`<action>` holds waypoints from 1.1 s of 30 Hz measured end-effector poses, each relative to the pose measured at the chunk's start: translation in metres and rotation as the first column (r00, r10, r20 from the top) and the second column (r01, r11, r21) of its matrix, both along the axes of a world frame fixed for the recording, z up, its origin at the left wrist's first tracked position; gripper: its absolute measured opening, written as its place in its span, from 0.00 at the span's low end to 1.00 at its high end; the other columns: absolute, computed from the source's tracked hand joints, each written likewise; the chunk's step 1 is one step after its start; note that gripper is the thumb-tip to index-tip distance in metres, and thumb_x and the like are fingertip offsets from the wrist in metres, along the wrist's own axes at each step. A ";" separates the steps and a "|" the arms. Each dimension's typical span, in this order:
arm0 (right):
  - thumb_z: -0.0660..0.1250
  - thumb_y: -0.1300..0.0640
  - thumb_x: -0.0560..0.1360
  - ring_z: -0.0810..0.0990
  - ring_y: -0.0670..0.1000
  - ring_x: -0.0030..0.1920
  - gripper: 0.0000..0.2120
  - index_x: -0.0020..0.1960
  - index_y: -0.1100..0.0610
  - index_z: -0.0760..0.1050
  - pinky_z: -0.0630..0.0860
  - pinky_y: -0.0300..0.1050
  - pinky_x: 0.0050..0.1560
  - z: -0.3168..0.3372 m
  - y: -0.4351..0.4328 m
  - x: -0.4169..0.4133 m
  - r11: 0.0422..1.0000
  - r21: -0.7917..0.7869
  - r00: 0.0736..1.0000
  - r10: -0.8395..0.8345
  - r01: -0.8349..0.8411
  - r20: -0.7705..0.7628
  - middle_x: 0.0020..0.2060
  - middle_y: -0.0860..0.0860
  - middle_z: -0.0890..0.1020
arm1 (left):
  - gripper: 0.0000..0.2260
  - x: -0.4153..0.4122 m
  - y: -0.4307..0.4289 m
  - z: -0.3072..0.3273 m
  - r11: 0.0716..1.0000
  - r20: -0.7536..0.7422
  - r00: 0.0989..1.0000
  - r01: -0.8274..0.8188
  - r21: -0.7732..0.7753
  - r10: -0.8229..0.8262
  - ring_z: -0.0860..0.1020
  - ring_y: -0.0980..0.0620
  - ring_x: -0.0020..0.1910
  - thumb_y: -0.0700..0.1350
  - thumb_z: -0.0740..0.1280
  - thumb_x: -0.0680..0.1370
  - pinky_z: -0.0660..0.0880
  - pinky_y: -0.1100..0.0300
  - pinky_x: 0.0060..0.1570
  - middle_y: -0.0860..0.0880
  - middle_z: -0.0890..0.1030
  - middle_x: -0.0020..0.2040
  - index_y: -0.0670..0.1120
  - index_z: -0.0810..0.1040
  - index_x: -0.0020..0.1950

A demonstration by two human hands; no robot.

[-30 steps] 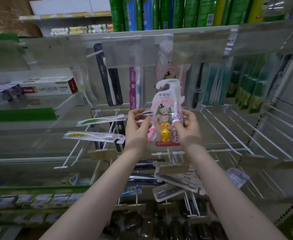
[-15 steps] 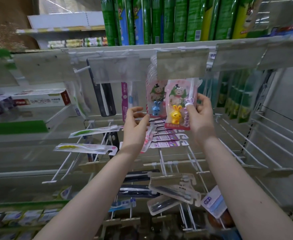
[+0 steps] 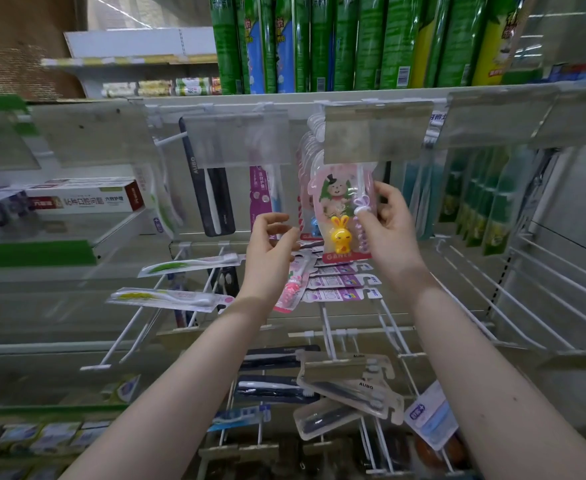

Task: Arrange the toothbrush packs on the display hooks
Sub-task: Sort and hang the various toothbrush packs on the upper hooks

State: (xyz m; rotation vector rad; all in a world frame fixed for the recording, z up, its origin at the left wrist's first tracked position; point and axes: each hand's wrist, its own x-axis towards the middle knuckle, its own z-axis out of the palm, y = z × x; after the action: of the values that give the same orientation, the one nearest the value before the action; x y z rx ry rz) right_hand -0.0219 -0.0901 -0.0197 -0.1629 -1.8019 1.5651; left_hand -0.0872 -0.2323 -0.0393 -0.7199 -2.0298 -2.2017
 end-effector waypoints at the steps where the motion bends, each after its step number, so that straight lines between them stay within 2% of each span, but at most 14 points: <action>1: 0.59 0.60 0.80 0.79 0.47 0.53 0.16 0.64 0.46 0.65 0.79 0.37 0.45 0.000 0.000 -0.002 1.000 0.002 1.000 -0.007 0.007 0.010 0.57 0.49 0.78 | 0.08 -0.001 0.000 -0.001 1.000 0.000 1.000 0.000 -0.001 0.000 0.78 0.52 0.47 0.42 0.63 0.79 0.74 0.61 0.46 0.51 0.76 0.49 0.48 0.71 0.58; 3: 0.60 0.60 0.80 0.79 0.47 0.55 0.17 0.66 0.46 0.65 0.79 0.42 0.51 -0.001 -0.001 -0.005 1.000 0.003 1.000 -0.011 0.011 0.023 0.59 0.49 0.77 | 0.07 -0.003 -0.002 -0.003 1.000 0.000 1.000 -0.003 -0.009 0.003 0.78 0.51 0.48 0.43 0.63 0.79 0.75 0.61 0.46 0.51 0.76 0.50 0.48 0.71 0.57; 6: 0.60 0.59 0.80 0.79 0.45 0.54 0.16 0.64 0.45 0.66 0.79 0.39 0.48 -0.002 0.000 -0.009 1.000 0.011 0.999 -0.020 0.020 0.027 0.59 0.49 0.77 | 0.06 -0.005 -0.005 -0.005 1.000 0.003 1.000 -0.004 -0.028 0.004 0.77 0.49 0.51 0.44 0.63 0.79 0.75 0.59 0.47 0.52 0.76 0.51 0.52 0.71 0.54; 10: 0.61 0.57 0.79 0.79 0.48 0.55 0.20 0.69 0.47 0.64 0.79 0.50 0.55 -0.003 0.001 -0.018 0.998 0.036 0.996 -0.056 0.054 0.070 0.59 0.49 0.77 | 0.06 -0.008 -0.010 -0.006 0.999 0.007 1.000 -0.009 -0.040 0.010 0.78 0.52 0.46 0.43 0.63 0.79 0.74 0.60 0.47 0.52 0.76 0.50 0.49 0.72 0.55; 15: 0.61 0.56 0.79 0.79 0.43 0.46 0.20 0.70 0.48 0.64 0.78 0.39 0.43 -0.005 0.000 -0.027 0.990 0.078 0.991 -0.122 0.117 0.062 0.54 0.47 0.79 | 0.06 -0.010 -0.018 -0.008 0.998 0.016 1.000 -0.014 -0.066 0.015 0.78 0.56 0.43 0.43 0.62 0.80 0.75 0.63 0.44 0.52 0.76 0.49 0.47 0.72 0.57; 18: 0.61 0.57 0.79 0.79 0.42 0.47 0.21 0.71 0.49 0.64 0.75 0.33 0.40 -0.007 0.000 -0.030 0.987 0.082 0.988 -0.144 0.139 0.062 0.56 0.48 0.78 | 0.06 -0.013 -0.022 -0.010 0.996 0.020 0.999 -0.030 -0.087 0.032 0.78 0.56 0.43 0.44 0.62 0.80 0.74 0.66 0.41 0.50 0.77 0.50 0.47 0.72 0.56; 20: 0.61 0.56 0.79 0.78 0.43 0.50 0.21 0.72 0.49 0.64 0.77 0.35 0.44 -0.009 -0.001 -0.030 0.987 0.083 0.987 -0.146 0.141 0.061 0.57 0.49 0.78 | 0.06 -0.014 -0.023 -0.012 0.994 0.025 0.999 -0.032 -0.105 0.035 0.78 0.56 0.43 0.44 0.63 0.80 0.74 0.66 0.41 0.49 0.77 0.50 0.47 0.72 0.56; 23: 0.61 0.54 0.79 0.78 0.47 0.56 0.23 0.73 0.47 0.61 0.78 0.46 0.55 -0.015 -0.001 -0.029 0.988 0.085 0.988 -0.135 0.128 0.074 0.61 0.49 0.77 | 0.06 -0.013 -0.024 -0.016 0.991 0.038 0.999 -0.020 -0.131 0.025 0.78 0.55 0.45 0.45 0.63 0.79 0.74 0.66 0.42 0.50 0.77 0.50 0.47 0.72 0.56; 26: 0.61 0.53 0.79 0.78 0.47 0.57 0.24 0.73 0.46 0.60 0.77 0.47 0.58 -0.020 -0.001 -0.028 0.989 0.091 0.988 -0.125 0.117 0.087 0.60 0.49 0.78 | 0.06 -0.013 -0.025 -0.020 0.990 0.040 0.999 -0.019 -0.142 0.025 0.78 0.55 0.44 0.44 0.63 0.79 0.74 0.66 0.42 0.50 0.77 0.49 0.46 0.72 0.56; 29: 0.62 0.54 0.79 0.78 0.45 0.54 0.23 0.73 0.48 0.62 0.77 0.38 0.51 -0.028 0.000 -0.027 0.988 0.094 0.985 -0.133 0.122 0.113 0.56 0.47 0.78 | 0.06 -0.014 -0.027 -0.024 0.986 0.029 0.999 -0.038 -0.165 0.044 0.78 0.54 0.46 0.44 0.63 0.79 0.74 0.63 0.44 0.51 0.77 0.49 0.46 0.73 0.55; 31: 0.62 0.55 0.79 0.78 0.44 0.51 0.22 0.72 0.50 0.64 0.72 0.29 0.42 -0.034 -0.001 -0.025 0.987 0.106 0.978 -0.138 0.123 0.154 0.54 0.48 0.78 | 0.05 -0.015 -0.029 -0.026 0.984 0.029 0.998 -0.048 -0.172 0.054 0.77 0.52 0.47 0.44 0.63 0.79 0.74 0.62 0.46 0.51 0.77 0.48 0.47 0.73 0.54; 33: 0.62 0.57 0.79 0.77 0.43 0.46 0.21 0.71 0.53 0.65 0.71 0.26 0.33 -0.041 -0.002 -0.023 0.985 0.115 0.967 -0.147 0.125 0.207 0.49 0.47 0.78 | 0.05 -0.016 -0.031 -0.029 0.983 0.037 0.997 -0.058 -0.172 0.065 0.77 0.52 0.47 0.43 0.63 0.79 0.74 0.62 0.45 0.50 0.77 0.48 0.46 0.73 0.54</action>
State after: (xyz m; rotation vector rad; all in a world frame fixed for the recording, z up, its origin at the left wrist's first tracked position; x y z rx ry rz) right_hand -0.0451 -0.0921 -0.0604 -0.4134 -1.9864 1.3999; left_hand -0.1032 -0.2630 -0.0683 -0.6196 -2.2508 -2.0460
